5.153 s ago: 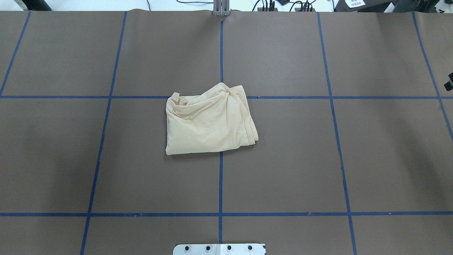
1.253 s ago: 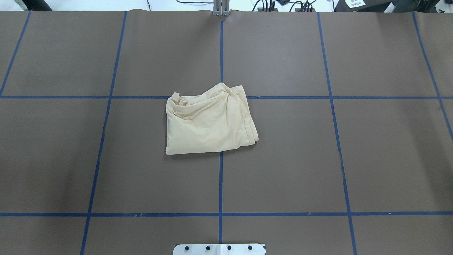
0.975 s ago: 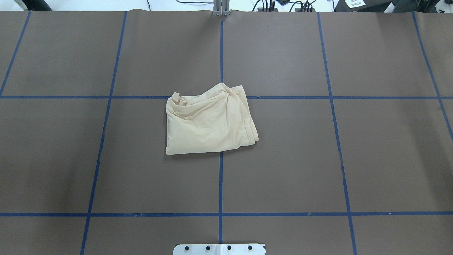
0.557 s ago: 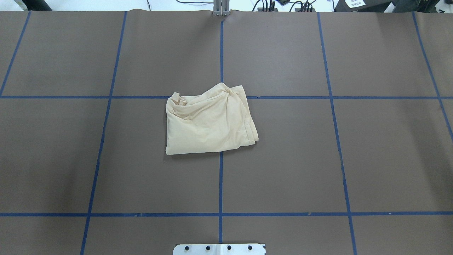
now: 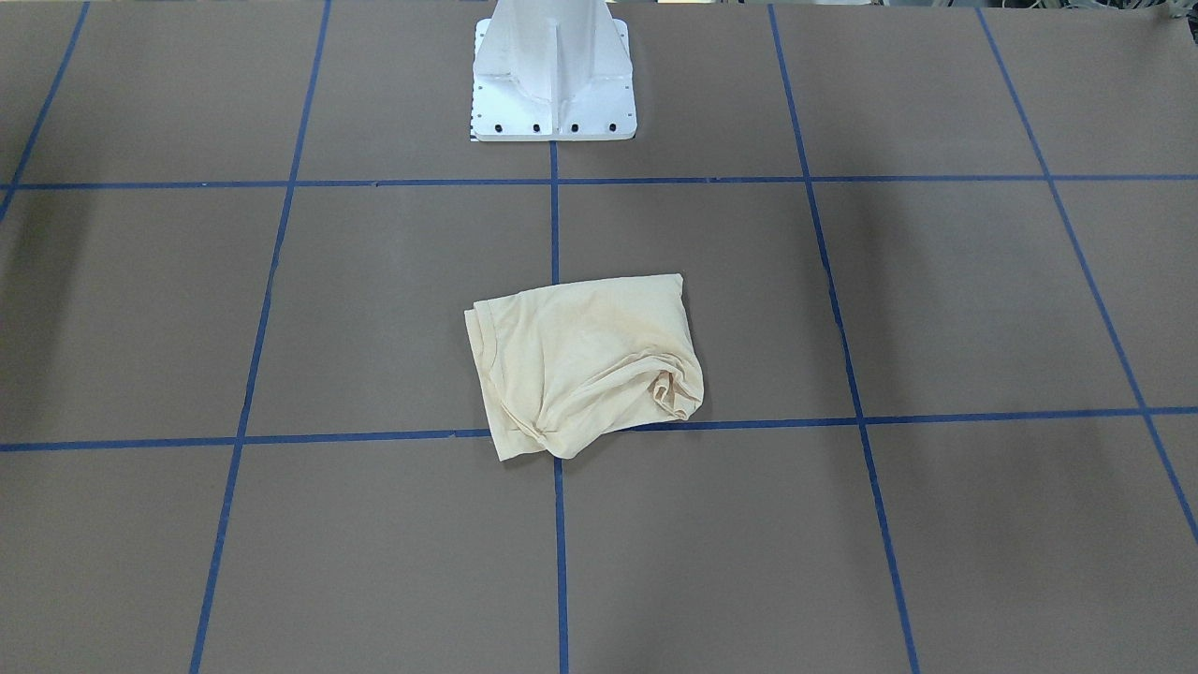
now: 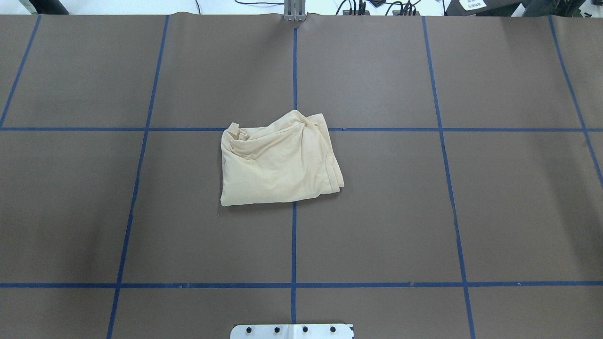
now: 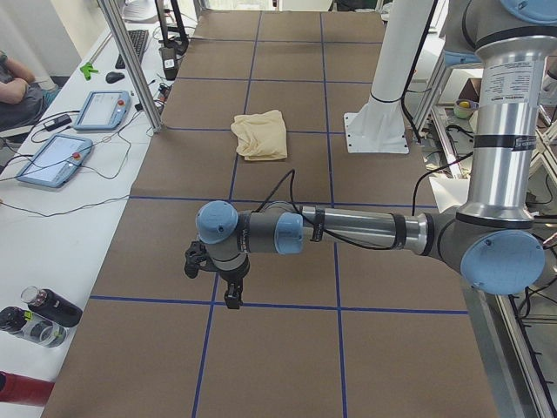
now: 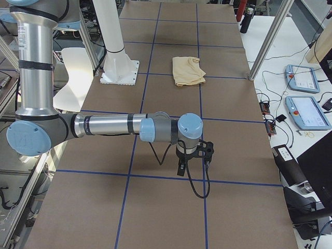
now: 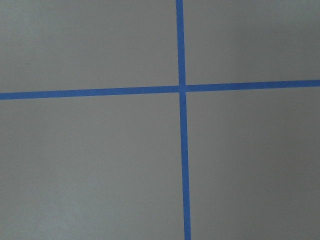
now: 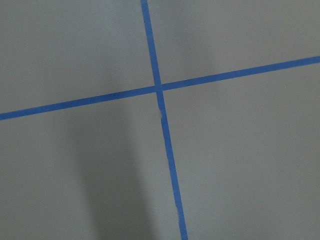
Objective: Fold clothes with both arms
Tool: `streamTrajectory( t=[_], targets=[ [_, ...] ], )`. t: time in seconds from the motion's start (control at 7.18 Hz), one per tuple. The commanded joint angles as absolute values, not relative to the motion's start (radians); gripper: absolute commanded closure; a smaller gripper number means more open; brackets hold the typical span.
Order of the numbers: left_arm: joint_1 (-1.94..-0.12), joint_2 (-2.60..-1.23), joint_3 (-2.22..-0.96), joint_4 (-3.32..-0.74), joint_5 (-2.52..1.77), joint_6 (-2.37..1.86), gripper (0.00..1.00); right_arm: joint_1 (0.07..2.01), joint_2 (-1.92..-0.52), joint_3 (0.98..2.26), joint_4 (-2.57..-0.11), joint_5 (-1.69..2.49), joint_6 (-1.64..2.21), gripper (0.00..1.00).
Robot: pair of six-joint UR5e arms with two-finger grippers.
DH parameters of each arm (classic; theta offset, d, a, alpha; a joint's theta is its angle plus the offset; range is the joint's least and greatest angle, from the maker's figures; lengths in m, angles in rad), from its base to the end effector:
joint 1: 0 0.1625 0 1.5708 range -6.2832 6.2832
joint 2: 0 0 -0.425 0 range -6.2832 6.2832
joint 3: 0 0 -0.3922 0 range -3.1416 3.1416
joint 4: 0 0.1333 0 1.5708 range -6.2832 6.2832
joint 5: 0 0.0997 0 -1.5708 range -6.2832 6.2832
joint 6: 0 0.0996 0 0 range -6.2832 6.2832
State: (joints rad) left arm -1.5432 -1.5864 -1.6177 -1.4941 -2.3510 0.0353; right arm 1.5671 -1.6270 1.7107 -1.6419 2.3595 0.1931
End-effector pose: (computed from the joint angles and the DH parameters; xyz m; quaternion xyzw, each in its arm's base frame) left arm -0.0495 -0.4983 0.6351 -0.0051 0.3803 0.0264 0.9245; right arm 0.0609 -0.4678 0.6230 -0.0320 -0.3829 0.0849 0.9193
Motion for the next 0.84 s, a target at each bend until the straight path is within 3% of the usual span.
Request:
streamTrajectory(
  t=[0.0,0.7],
  targets=[
    [-1.543,-1.588,-1.618,-1.494,-2.352,0.035,0.01,1.566,-1.632,1.720,-1.640,2.362,0.155,0.00],
    [-1.543,-1.588,-1.618,-1.494,-2.352,0.035,0.01,1.568,-1.637,1.704,-1.641,2.358,0.017,0.00]
  ],
)
